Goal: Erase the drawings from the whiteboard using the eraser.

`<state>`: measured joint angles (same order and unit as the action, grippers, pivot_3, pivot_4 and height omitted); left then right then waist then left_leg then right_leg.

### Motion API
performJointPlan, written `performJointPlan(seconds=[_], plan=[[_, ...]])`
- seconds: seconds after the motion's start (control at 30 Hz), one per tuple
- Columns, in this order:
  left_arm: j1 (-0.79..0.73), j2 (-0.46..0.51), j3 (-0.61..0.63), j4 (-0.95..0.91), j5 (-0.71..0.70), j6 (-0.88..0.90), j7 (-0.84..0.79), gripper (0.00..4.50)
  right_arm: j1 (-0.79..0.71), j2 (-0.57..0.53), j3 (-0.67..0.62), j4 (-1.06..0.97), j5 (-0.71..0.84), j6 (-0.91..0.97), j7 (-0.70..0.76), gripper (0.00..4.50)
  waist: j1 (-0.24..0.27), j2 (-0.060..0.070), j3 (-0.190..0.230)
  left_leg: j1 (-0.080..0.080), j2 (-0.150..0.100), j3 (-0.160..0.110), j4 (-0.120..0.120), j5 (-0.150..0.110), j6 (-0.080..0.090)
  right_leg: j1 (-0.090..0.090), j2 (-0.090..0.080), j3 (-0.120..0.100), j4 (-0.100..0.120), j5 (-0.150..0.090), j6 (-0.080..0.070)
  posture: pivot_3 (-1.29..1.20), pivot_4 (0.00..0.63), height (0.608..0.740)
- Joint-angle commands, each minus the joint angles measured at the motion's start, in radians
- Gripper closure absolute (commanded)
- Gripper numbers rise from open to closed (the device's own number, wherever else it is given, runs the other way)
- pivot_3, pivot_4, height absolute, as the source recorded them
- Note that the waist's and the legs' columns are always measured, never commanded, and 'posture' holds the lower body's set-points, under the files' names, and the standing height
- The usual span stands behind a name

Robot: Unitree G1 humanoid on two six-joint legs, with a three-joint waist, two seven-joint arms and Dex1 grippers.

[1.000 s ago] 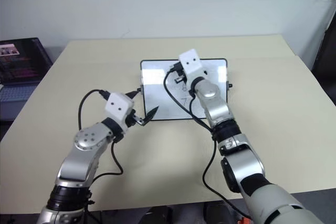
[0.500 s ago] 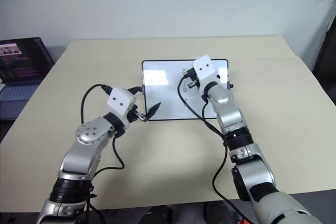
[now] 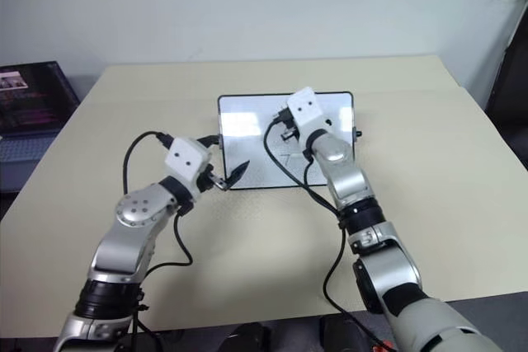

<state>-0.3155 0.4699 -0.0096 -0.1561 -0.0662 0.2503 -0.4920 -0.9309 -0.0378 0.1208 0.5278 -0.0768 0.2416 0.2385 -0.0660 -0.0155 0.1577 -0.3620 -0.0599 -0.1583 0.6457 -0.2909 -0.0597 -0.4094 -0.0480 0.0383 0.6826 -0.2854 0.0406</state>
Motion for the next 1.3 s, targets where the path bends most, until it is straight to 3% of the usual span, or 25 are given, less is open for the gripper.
performJointPlan(seconds=[0.03, 0.6, 1.3], plan=[[0.011, 0.011, 0.021, -0.037, 0.004, -0.023, 0.006, 0.00, -0.049, 0.012, 0.003, 0.046, 0.001, -0.036, 0.005, 3.51, 0.000, 0.000, 0.000, 0.000, 0.000, 0.000, 0.000, 0.000, 0.000, 0.000, 0.000, 0.000, 0.000, 0.000, 0.000, 0.00, 0.150, 0.740], [0.017, 0.002, 0.018, -0.037, 0.009, -0.031, 0.021, 0.00, -0.186, 0.048, -0.015, 0.243, 0.008, -0.158, -0.003, 3.51, -0.005, 0.000, 0.000, -0.001, 0.000, 0.000, 0.000, 0.000, 0.000, -0.001, 0.000, 0.001, -0.001, 0.000, 0.000, 0.00, 0.150, 0.740], [-0.026, 0.006, 0.008, 0.019, 0.010, -0.058, -0.004, 0.00, -0.027, -0.093, 0.014, 0.080, -0.041, -0.049, 0.032, 3.51, 0.009, 0.000, 0.000, -0.001, 0.000, -0.001, 0.001, 0.000, 0.000, 0.000, 0.000, 0.001, 0.000, 0.001, 0.000, 0.00, 0.150, 0.740]])
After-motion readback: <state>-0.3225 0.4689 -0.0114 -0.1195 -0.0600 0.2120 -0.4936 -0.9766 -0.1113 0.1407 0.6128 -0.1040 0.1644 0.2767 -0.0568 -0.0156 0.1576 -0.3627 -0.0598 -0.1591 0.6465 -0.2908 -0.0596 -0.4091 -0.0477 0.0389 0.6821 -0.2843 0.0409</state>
